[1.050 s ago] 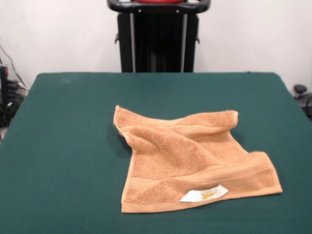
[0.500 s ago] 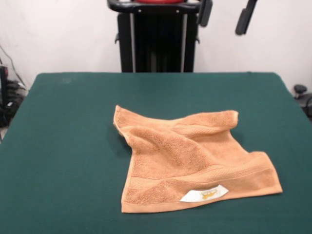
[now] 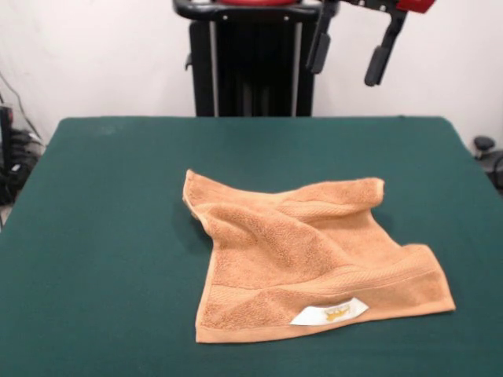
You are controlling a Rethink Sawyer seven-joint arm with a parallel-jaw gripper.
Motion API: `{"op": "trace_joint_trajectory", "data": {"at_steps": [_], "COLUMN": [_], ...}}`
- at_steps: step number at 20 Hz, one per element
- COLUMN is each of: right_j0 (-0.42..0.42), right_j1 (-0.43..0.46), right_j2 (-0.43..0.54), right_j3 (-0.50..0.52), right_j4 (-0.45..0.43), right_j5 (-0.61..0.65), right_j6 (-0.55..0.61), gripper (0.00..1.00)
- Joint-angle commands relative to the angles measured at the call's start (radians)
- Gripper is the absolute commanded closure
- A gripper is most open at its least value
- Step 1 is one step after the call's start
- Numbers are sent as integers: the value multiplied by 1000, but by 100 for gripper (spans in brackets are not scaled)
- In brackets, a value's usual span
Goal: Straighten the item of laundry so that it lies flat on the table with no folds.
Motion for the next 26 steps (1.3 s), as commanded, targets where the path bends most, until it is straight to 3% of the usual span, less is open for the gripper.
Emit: {"op": "trace_joint_trajectory", "data": {"at_steps": [1,14,26], "right_j0": [18,-66,-125], "right_j1": [35,91,161], "right_j2": [119,239,311], "right_j3": [152,225,240], "right_j4": [28,45,35], "right_j5": [-19,-255,-389], "right_j6": [233,198,201], "gripper": [0,0,0]}}
